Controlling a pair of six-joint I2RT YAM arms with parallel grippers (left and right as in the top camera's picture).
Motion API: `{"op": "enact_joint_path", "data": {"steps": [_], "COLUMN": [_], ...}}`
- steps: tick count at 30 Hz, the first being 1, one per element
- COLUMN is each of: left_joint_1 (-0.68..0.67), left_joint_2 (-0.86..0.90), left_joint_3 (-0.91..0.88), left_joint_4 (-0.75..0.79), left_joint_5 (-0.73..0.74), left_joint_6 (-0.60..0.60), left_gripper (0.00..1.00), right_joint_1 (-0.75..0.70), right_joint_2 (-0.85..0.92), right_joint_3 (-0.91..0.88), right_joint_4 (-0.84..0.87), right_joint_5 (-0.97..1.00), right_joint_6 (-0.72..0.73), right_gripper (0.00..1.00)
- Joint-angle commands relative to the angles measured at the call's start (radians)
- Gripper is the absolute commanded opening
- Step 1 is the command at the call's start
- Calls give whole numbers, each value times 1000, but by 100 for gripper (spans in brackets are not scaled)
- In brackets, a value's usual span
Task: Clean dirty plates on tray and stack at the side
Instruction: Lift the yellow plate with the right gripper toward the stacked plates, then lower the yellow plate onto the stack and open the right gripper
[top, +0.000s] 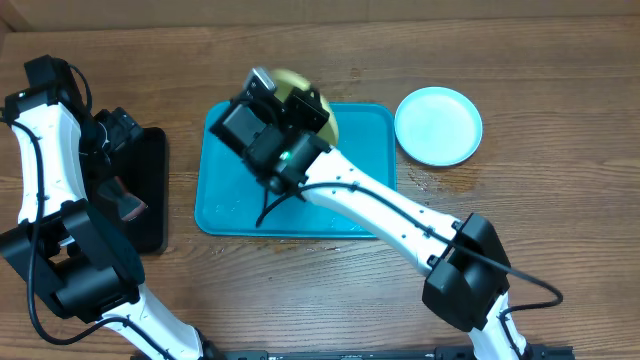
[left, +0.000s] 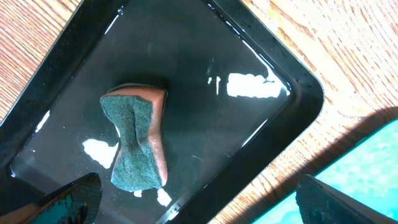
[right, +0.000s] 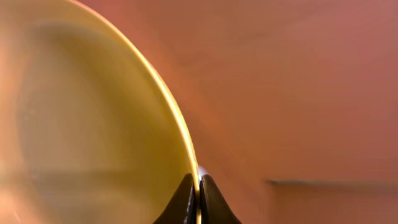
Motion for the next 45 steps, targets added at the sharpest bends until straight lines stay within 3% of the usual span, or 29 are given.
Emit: {"op": "enact_joint_path", "data": {"steps": [1, 6, 8, 10, 14, 15, 18, 23, 27, 32, 39, 41, 45], "left_joint_1": [-5, -5, -5, -5, -5, -5, -5, -5, -5, -5, -5, -5, -5], "left_joint_2": [-3, -3, -3, -3, -3, -3, -3, -3, -3, -3, -3, -3, -3], "left_joint_3": [18, 18, 18, 18, 18, 18, 18, 18, 18, 18, 18, 18, 18], "left_joint_4": [1, 1, 1, 1, 1, 1, 1, 0, 1, 0, 1, 1, 1], "left_joint_5": [11, 11, 11, 11, 11, 11, 11, 11, 11, 11, 11, 11, 11], "left_joint_6": [5, 5, 5, 5, 5, 5, 5, 5, 5, 5, 5, 5, 5], "left_gripper": [100, 100, 100, 100, 100, 100, 100, 100, 100, 100, 100, 100, 100], "right_joint_1": [-83, -143, -159, -182, -259, -286, -393, -713, -922, -1041, -1080, -1072, -1055], "right_joint_2": [-41, -104, -130, -141, -121, -116, -114, -114, -110, -110, -110, -110, -110], "right_joint_3": [8, 8, 8, 8, -15, -25, -39, -39, -72, -195, -379, -407, -425], "right_joint_4": [-37, -39, -39, -54, -123, -130, -127, -163, -214, -161, 60, 95, 106], "right_joint_5": [-272, 209, 224, 36, -664, -742, -763, -796, -977, -1083, -1172, -1178, -1174], "right_joint_6": [53, 264, 262, 240, 8, 16, 212, 486, 501, 501, 505, 515, 528], "right_gripper": [4, 4, 4, 4, 4, 4, 4, 4, 4, 4, 4, 12, 7]}}
